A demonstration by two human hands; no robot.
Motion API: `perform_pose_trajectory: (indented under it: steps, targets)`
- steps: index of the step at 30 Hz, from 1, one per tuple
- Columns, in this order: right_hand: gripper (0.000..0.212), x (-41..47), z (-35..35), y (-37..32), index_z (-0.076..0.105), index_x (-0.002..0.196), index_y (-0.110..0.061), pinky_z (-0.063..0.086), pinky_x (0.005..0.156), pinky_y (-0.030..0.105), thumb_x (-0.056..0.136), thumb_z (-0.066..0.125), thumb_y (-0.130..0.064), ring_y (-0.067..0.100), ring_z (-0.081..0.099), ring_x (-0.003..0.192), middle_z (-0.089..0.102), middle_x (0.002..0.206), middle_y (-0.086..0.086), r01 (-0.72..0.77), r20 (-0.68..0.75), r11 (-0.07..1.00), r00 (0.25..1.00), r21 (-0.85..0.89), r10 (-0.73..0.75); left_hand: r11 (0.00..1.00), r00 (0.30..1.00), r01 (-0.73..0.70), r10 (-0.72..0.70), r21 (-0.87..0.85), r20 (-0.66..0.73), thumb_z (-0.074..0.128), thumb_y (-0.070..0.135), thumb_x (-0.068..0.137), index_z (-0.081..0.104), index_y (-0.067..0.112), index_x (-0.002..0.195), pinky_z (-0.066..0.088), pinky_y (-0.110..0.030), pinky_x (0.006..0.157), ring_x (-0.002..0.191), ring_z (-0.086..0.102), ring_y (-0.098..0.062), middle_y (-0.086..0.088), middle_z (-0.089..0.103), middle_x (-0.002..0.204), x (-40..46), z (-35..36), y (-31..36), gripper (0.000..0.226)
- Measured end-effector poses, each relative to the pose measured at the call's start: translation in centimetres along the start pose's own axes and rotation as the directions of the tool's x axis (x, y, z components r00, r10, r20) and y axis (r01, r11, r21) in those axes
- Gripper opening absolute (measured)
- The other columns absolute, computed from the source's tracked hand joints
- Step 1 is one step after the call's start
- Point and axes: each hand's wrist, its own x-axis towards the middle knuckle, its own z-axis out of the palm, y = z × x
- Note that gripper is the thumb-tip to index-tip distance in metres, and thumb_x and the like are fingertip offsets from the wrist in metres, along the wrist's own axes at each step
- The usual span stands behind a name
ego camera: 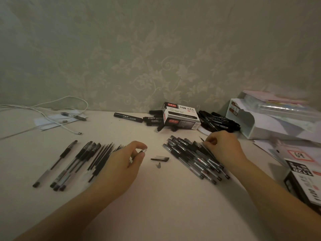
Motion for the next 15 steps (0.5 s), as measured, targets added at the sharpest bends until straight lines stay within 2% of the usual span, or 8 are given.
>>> perform_pose_trajectory:
  steps: [5, 9, 12, 14, 15]
  targets:
    - [0.009, 0.0, 0.4, 0.3, 0.075, 0.093, -0.018, 0.035, 0.055, 0.013, 0.088, 0.073, -0.025, 0.008, 0.059, 0.073, 0.069, 0.086, 0.0, -0.024, 0.04, 0.998, 0.999, -0.066, 0.026, 0.996, 0.997, 0.023, -0.016, 0.089, -0.08, 0.047, 0.027, 0.097, 0.059, 0.03, 0.112, 0.034, -0.012, 0.054, 0.06, 0.052, -0.003, 0.012, 0.059, 0.079, 0.3, -0.5, -0.5, 0.019]
    - [0.011, -0.1, 0.2, 0.2, 0.075, 0.097, -0.017, 0.04, 0.062, 0.019, 0.09, 0.07, -0.024, 0.014, 0.063, 0.08, 0.07, 0.092, 0.003, -0.023, 0.045, 0.996, 0.999, -0.088, 0.027, 0.971, 0.98, 0.128, -0.092, 0.201, -0.179, 0.054, 0.031, 0.094, 0.059, 0.028, 0.106, 0.033, -0.011, 0.055, 0.065, 0.053, 0.001, 0.013, 0.06, 0.079, 1.1, -2.0, -1.7, 0.013]
    - [0.011, -0.5, -0.2, -1.0, 0.074, 0.097, -0.016, 0.047, 0.065, 0.024, 0.092, 0.067, -0.022, 0.011, 0.061, 0.077, 0.069, 0.089, 0.0, 0.055, -0.047, 0.997, 0.997, -0.045, -0.057, 0.915, 0.951, 0.237, -0.15, 0.325, -0.271, 0.057, 0.036, 0.091, 0.057, 0.028, 0.094, 0.029, -0.016, 0.052, 0.061, 0.045, 0.003, 0.013, 0.055, 0.076, 1.6, -3.7, -2.7, 0.01]
    - [0.007, -1.2, -0.4, -2.6, 0.074, 0.091, -0.019, 0.053, 0.071, 0.028, 0.092, 0.067, -0.021, 0.006, 0.06, 0.075, 0.068, 0.084, -0.006, 0.158, -0.126, 0.986, 0.981, 0.054, -0.15, 0.868, 0.95, 0.271, -0.171, 0.415, -0.262, 0.057, 0.04, 0.089, 0.055, 0.024, 0.079, 0.03, -0.021, 0.049, 0.058, 0.047, -0.003, 0.01, 0.057, 0.067, 1.8, -4.5, -3.1, 0.019]
    - [0.007, -1.7, -0.4, -3.7, 0.073, 0.089, -0.022, 0.053, 0.072, 0.025, 0.092, 0.066, -0.021, 0.003, 0.06, 0.076, 0.067, 0.083, -0.011, 0.204, -0.146, 0.971, 0.972, 0.122, -0.186, 0.853, 0.955, 0.271, -0.18, 0.446, -0.236, 0.058, 0.041, 0.088, 0.054, 0.022, 0.073, 0.03, -0.023, 0.047, 0.056, 0.048, -0.005, 0.008, 0.057, 0.063, 1.8, -4.6, -3.2, 0.024]
